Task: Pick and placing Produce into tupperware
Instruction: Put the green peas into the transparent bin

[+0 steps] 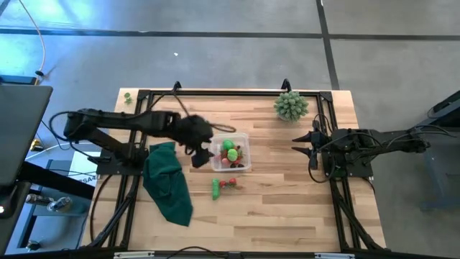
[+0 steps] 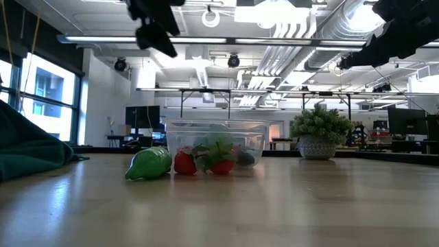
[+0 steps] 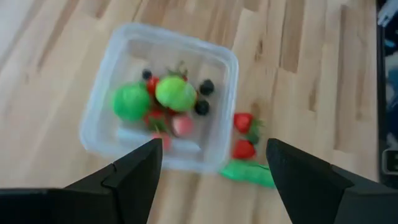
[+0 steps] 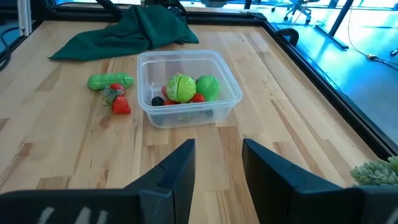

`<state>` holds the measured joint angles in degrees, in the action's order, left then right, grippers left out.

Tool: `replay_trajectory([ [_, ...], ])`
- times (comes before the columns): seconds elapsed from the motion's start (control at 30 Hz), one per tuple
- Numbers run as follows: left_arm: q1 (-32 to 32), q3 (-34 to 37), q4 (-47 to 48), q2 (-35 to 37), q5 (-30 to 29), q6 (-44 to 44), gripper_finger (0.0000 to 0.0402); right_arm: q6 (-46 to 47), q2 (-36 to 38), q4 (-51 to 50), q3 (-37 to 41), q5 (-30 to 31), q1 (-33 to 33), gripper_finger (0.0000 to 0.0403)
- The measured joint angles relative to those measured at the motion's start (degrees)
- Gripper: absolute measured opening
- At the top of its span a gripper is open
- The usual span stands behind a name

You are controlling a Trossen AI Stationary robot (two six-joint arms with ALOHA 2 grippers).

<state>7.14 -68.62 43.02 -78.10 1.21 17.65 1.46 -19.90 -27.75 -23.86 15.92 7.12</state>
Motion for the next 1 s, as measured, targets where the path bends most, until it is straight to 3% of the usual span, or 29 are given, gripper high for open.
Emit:
replay_trajectory([
  [0.2,-12.7,0.0,3.5,-0.1,-13.2,24.0,0.0276,0.0,0.0,-0.4,0.0,0.0,0.0,0.0123],
  [0.3,-19.6,0.0,3.9,-2.9,-20.7,36.2,0.0276,0.0,0.0,-0.4,0.0,0.0,0.0,0.0123],
  [0.47,-27.3,0.0,3.2,-9.3,-28.5,51.9,0.0276,0.0,0.0,-0.4,0.0,0.0,0.0,0.0123],
  [0.73,-33.1,0.0,-0.5,-16.4,-33.9,65.0,0.0276,0.0,-0.1,-0.8,0.0,0.0,0.0,0.0123],
  [1.0,-31.8,-0.7,-7.5,-22.6,-33.4,74.2,0.0276,0.0,-0.5,-1.2,0.0,0.0,0.0,0.0123],
])
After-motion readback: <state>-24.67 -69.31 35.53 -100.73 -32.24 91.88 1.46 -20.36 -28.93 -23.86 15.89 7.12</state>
